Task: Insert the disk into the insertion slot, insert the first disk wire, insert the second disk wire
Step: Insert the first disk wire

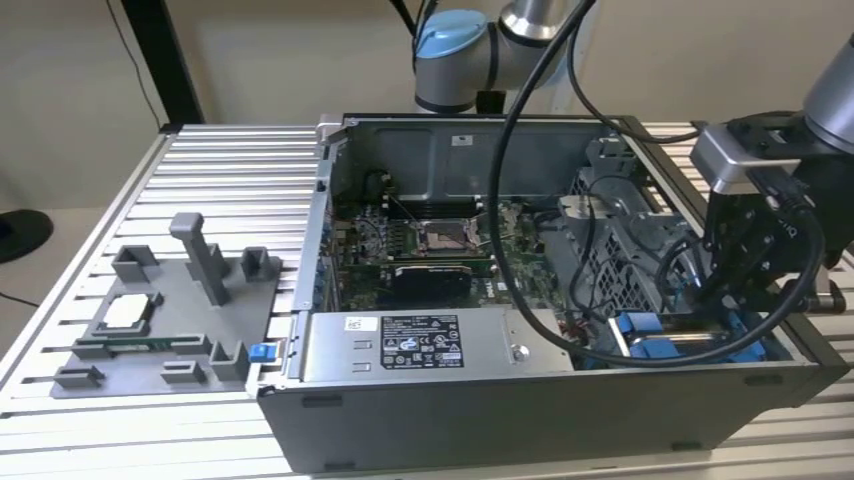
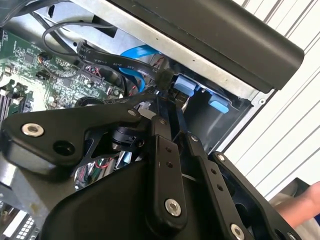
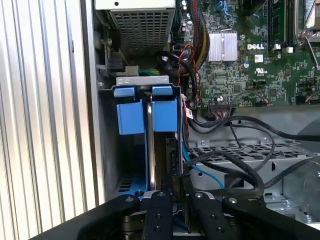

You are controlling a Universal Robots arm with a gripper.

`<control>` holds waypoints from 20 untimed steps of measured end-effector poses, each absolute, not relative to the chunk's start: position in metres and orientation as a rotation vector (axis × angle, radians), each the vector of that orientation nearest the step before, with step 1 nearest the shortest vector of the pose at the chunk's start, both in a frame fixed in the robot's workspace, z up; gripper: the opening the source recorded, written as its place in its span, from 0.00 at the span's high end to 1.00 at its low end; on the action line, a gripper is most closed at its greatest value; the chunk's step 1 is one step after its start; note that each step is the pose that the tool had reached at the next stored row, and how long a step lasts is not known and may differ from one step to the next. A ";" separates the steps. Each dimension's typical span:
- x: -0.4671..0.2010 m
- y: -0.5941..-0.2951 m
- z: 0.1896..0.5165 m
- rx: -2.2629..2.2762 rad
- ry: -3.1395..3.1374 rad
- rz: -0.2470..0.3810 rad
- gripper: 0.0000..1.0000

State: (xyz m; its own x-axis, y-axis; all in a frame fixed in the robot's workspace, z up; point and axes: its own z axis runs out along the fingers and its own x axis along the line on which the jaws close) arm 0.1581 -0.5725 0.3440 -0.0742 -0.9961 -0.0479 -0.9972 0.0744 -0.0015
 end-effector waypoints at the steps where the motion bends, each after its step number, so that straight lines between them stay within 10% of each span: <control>1: 0.158 -0.573 0.344 -2.112 2.276 0.049 1.00; 20: 0.157 -0.571 0.340 -2.150 2.243 0.046 1.00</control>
State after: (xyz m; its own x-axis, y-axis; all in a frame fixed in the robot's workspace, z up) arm 0.1565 -0.5713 0.3400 -0.0422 -0.9981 -0.0451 -0.9991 0.0423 -0.0026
